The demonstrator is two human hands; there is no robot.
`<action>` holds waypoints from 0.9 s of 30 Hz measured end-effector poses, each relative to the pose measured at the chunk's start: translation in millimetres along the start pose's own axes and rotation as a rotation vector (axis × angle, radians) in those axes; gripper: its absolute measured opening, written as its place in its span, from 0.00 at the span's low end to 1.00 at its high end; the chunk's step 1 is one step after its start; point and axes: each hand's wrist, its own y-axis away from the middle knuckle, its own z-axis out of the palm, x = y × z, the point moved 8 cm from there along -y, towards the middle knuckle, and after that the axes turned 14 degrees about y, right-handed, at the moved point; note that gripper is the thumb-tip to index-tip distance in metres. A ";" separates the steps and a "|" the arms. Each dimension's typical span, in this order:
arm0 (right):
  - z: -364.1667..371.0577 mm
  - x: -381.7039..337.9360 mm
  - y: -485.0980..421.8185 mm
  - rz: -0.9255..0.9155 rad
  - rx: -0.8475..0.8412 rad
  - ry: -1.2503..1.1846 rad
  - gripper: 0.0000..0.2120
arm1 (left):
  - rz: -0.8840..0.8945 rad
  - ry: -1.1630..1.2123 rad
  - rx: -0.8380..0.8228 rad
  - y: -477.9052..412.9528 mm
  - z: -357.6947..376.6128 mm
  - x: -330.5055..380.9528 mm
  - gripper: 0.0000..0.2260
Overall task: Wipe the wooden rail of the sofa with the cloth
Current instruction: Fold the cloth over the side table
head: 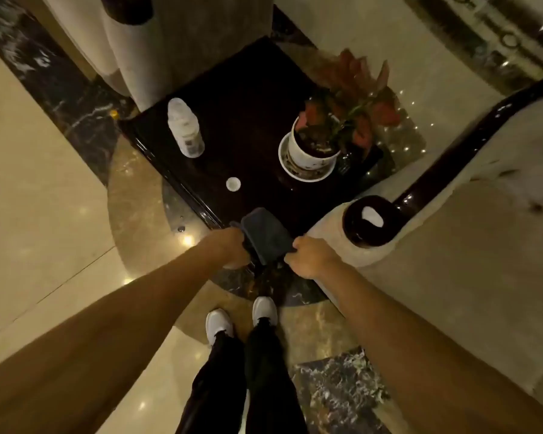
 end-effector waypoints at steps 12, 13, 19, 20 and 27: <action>98.8 15.2 -163.5 0.230 0.339 -0.442 0.30 | -0.026 0.188 0.404 -164.5 46.4 -31.6 0.27; 103.0 17.1 -165.7 0.220 0.294 -0.495 0.27 | -0.065 0.231 0.363 -167.4 49.4 -36.2 0.25; 77.3 36.7 -106.5 0.100 0.202 -0.751 0.12 | -0.100 0.868 0.073 -134.5 55.5 -22.7 0.06; 68.4 41.6 -88.9 0.080 0.202 -0.783 0.12 | -0.077 0.960 0.018 -123.7 54.5 -11.7 0.05; -23.0 116.9 73.6 0.059 0.618 -0.767 0.15 | 0.324 1.088 -0.216 -35.7 23.7 125.5 0.10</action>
